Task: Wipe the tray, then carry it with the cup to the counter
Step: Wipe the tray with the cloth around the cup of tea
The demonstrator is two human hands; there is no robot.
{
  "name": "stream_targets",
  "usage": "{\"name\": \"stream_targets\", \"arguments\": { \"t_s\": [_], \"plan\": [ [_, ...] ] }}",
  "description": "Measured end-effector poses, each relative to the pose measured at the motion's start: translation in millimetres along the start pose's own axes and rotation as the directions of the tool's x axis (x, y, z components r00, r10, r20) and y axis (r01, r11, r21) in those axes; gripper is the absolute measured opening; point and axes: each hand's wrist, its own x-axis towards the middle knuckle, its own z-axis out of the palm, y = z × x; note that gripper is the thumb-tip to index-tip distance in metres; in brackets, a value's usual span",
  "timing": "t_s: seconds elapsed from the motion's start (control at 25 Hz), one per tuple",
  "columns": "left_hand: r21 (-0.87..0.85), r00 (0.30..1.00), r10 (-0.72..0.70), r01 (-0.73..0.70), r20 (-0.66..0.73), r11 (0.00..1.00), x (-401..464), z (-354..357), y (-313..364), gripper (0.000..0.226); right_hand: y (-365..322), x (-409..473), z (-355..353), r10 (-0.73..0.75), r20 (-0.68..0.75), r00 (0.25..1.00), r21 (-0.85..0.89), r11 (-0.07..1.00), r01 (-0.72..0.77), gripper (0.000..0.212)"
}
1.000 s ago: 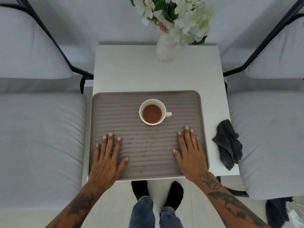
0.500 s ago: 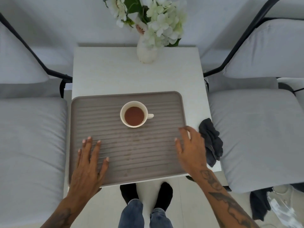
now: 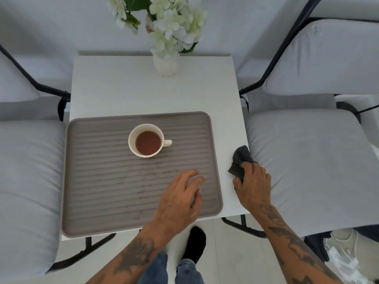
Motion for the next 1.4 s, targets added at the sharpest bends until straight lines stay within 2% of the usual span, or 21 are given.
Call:
{"name": "stream_targets", "arguments": {
  "t_s": [0.08,0.16,0.24,0.32,0.44,0.48,0.56,0.64,0.68,0.76,0.8,0.84,0.96,1.04,1.16,1.2,1.28,1.32,1.4],
  "plan": [
    [-0.044,0.998,-0.060,0.061,0.023,0.997,11,5,11,0.030,5,1,-7,0.036,-0.034,0.999,0.143,0.989,-0.030,0.031],
    [-0.093,0.989,-0.139,0.144,0.052,0.985,23,6,18,0.033,12,-6,-21,0.070,-0.077,0.995,0.365,0.930,-0.038,0.023],
    [-0.132,0.977,-0.189,0.201,0.098,0.971,35,5,21,0.041,21,-21,-43,0.109,-0.062,0.992,0.591,0.805,-0.051,0.019],
    [-0.160,0.961,-0.186,0.220,0.203,0.962,49,3,25,0.059,26,-42,-70,0.170,0.037,0.985,0.780,0.612,-0.135,0.023],
    [-0.215,0.922,-0.088,0.179,0.376,0.960,68,-7,40,0.086,31,-70,-108,0.164,0.115,0.980,0.872,0.456,-0.179,0.026],
    [-0.247,0.910,-0.051,0.165,0.412,0.955,71,-11,45,0.085,31,-75,-115,0.143,0.148,0.979,0.908,0.373,-0.192,0.032],
    [-0.399,0.896,-0.012,0.209,0.443,0.893,66,-21,53,0.062,27,-82,-125,0.087,0.276,0.957,0.947,0.143,-0.286,0.045],
    [-0.585,0.881,-0.068,0.366,0.467,0.724,52,-35,56,0.039,21,-83,-129,-0.025,0.395,0.919,0.918,-0.043,-0.395,0.038],
    [-0.642,0.872,-0.115,0.434,0.476,0.633,41,-42,54,0.035,15,-82,-130,-0.085,0.434,0.897,0.895,-0.067,-0.440,0.039],
    [-0.700,0.861,-0.221,0.503,0.459,0.507,17,-54,47,0.034,4,-85,-126,-0.235,0.456,0.859,0.886,0.024,-0.464,0.044],
    [-0.714,0.854,-0.276,0.520,0.441,0.469,3,-59,43,0.035,-4,-88,-120,-0.263,0.457,0.849,0.889,0.097,-0.448,0.038],
    [-0.723,0.848,-0.325,0.528,0.420,0.446,-11,-63,39,0.034,-12,-91,-115,-0.267,0.457,0.848,0.889,0.154,-0.431,0.033],
    [-0.757,0.839,-0.416,0.516,0.351,0.401,-46,-73,34,0.029,-35,-97,-101,-0.247,0.407,0.879,0.901,0.267,-0.342,0.040],
    [-0.770,0.826,-0.485,0.500,0.286,0.396,-55,-76,25,0.029,-52,-89,-93,-0.250,0.366,0.896,0.893,0.364,-0.263,0.036],
    [-0.707,0.779,-0.598,0.531,0.189,0.467,-45,-68,0,0.026,-77,-60,-73,-0.184,0.266,0.946,0.860,0.489,-0.146,0.032],
    [-0.613,0.751,-0.643,0.582,0.153,0.534,-42,-64,-11,0.025,-84,-49,-62,-0.138,0.206,0.969,0.815,0.572,-0.092,0.037],
    [-0.304,0.721,-0.692,0.667,0.035,0.680,-47,-55,-36,0.034,-93,-35,-39,-0.072,0.037,0.997,0.638,0.769,0.032,0.046],
    [-0.167,0.743,-0.668,0.653,-0.047,0.738,-55,-53,-49,0.038,-97,-32,-28,-0.100,-0.037,0.994,0.539,0.836,0.104,0.048],
    [0.072,0.797,-0.580,0.597,-0.168,0.799,-82,-55,-79,0.047,-104,-35,-2,-0.248,-0.075,0.966,0.346,0.902,0.259,0.049]
  ]
}}
